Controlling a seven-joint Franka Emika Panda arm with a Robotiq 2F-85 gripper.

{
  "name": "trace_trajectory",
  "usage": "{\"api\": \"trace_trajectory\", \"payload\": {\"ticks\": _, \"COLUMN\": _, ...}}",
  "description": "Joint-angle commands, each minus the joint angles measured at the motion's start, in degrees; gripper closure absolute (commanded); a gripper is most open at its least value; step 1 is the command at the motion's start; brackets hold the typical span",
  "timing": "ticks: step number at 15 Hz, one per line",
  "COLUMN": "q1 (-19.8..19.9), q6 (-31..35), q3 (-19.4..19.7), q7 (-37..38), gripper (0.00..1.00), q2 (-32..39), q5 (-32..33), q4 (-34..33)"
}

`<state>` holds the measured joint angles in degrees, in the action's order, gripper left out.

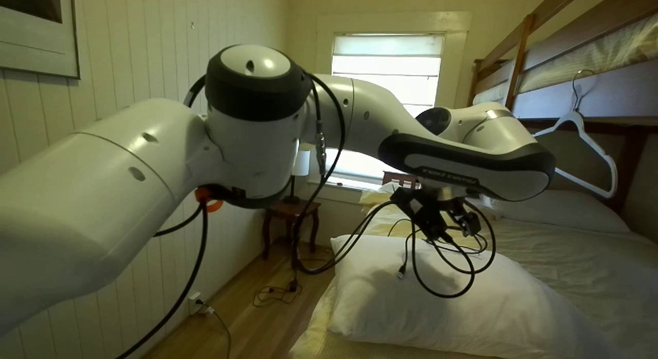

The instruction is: Pick up the black cable from the pillow then set it back down on the pillow.

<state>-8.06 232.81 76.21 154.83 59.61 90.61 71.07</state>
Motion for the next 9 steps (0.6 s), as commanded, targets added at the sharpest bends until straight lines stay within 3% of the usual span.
{"api": "trace_trajectory", "payload": {"ticks": 1, "q1": 0.2, "q6": -6.4, "q3": 1.7, "q7": 1.3, "gripper": 0.00, "q2": 1.5, "q5": -0.2, "q4": -5.5}}
{"api": "trace_trajectory", "payload": {"ticks": 3, "q1": -1.2, "q6": -10.6, "q3": 2.7, "q7": 5.2, "gripper": 0.00, "q2": 1.8, "q5": 1.0, "q4": -5.6}}
{"api": "trace_trajectory", "payload": {"ticks": 4, "q1": -3.8, "q6": -13.7, "q3": 3.1, "q7": 2.4, "gripper": 0.00, "q2": 0.8, "q5": 0.1, "q4": -0.2}}
{"api": "trace_trajectory", "payload": {"ticks": 5, "q1": -1.1, "q6": -10.4, "q3": 1.0, "q7": 0.7, "gripper": 0.00, "q2": 0.3, "q5": 0.0, "q4": -3.1}}
{"api": "trace_trajectory", "payload": {"ticks": 9, "q1": -2.7, "q6": -13.1, "q3": 1.7, "q7": 0.6, "gripper": 0.00, "q2": 0.3, "q5": 0.0, "q4": -1.2}}
